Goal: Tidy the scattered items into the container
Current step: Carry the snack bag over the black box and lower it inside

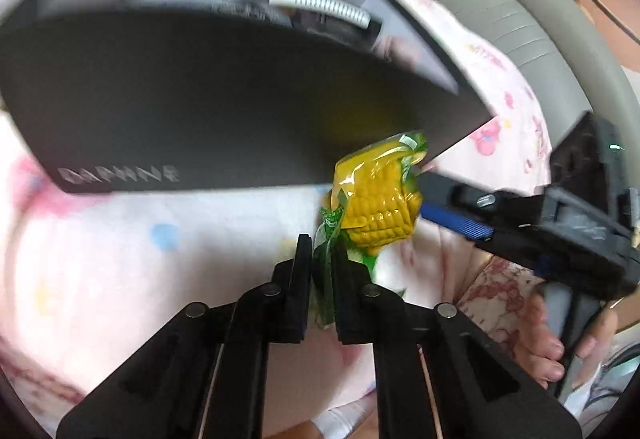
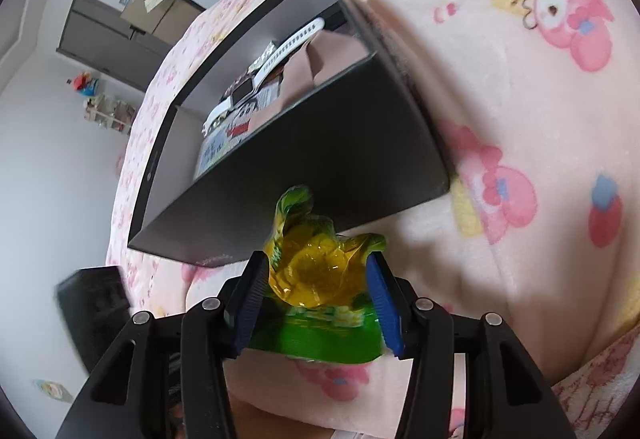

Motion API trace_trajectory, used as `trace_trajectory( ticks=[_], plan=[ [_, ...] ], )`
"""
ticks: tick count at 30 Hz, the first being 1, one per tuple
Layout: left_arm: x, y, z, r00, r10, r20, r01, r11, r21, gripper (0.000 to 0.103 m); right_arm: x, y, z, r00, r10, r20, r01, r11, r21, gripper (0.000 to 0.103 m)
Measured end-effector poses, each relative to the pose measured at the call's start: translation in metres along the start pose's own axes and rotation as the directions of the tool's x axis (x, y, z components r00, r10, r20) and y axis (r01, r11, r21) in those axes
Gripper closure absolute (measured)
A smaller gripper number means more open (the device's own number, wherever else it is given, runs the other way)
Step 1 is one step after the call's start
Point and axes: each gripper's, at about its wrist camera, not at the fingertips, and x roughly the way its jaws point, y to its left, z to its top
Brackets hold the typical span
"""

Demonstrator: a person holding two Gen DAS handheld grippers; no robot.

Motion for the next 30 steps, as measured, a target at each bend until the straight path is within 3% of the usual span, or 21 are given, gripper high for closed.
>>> trace_trajectory(
  ticks=[3, 7, 10, 12, 16, 19, 20, 21, 23, 24, 26, 30],
  plan=[
    [-0.032, -0.001, 0.003, 0.998, 0.012, 0.067, -0.012, 1.0, -0.004, 0.095, 0.004, 0.004, -0.002, 1.0, 0.012, -0.013, -0.013, 1.0, -0.022, 0.057],
    [-0.042, 0.008, 0.006, 0.993, 0.107, 0.054, -0.107, 0.994, -0.008, 0.091, 0.015, 0.012, -0.005, 0.999, -0.003, -0.045, 0.001, 0.999, -0.052, 0.057],
    [-0.044, 0.024, 0.001, 0.998, 0.061, 0.031, -0.058, 0.994, -0.093, 0.085, 0.023, 0.013, -0.007, 0.997, -0.016, -0.079, 0.011, 0.998, -0.059, 0.056],
    [-0.051, 0.032, -0.004, 0.998, 0.044, 0.044, -0.037, 0.99, -0.134, 0.064, 0.029, 0.013, -0.01, 0.993, -0.024, -0.114, 0.017, 0.998, -0.067, 0.056],
    [-0.052, 0.036, -0.012, 0.999, -0.022, 0.031, 0.027, 0.986, -0.167, 0.064, 0.038, 0.019, -0.01, 0.992, -0.026, -0.122, 0.015, 0.996, -0.09, 0.056],
    [-0.042, 0.032, -0.02, 1.0, -0.031, -0.003, 0.03, 0.987, -0.158, 0.058, 0.049, 0.021, -0.008, 0.989, -0.091, -0.114, 0.081, 0.992, -0.097, 0.055],
    [-0.039, 0.03, -0.021, 1.0, -0.001, -0.002, 0.001, 0.989, -0.149, 0.056, 0.051, 0.02, -0.008, 0.987, -0.109, -0.115, 0.098, 0.99, -0.097, 0.055],
    [-0.039, 0.03, -0.021, 0.999, 0.048, 0.01, -0.046, 0.988, -0.145, 0.061, 0.054, 0.02, -0.008, 0.985, -0.127, -0.121, 0.115, 0.988, -0.101, 0.055],
    [-0.044, 0.032, -0.017, 0.973, 0.224, 0.052, -0.215, 0.966, -0.144, 0.067, 0.054, 0.023, -0.009, 0.98, -0.157, -0.118, 0.143, 0.982, -0.122, 0.055],
    [-0.049, 0.035, -0.015, 0.964, 0.257, 0.066, -0.245, 0.957, -0.156, 0.067, 0.052, 0.025, -0.011, 0.981, -0.156, -0.116, 0.139, 0.98, -0.139, 0.055],
    [-0.059, 0.044, -0.011, 0.968, 0.232, 0.096, -0.21, 0.958, -0.193, 0.069, 0.049, 0.029, -0.013, 0.985, -0.126, -0.119, 0.106, 0.981, -0.159, 0.052],
    [-0.054, 0.046, -0.011, 0.993, 0.109, 0.047, -0.102, 0.984, -0.145, 0.062, 0.045, 0.036, -0.015, 0.982, -0.158, -0.099, 0.136, 0.97, -0.203, 0.052]
  ],
)
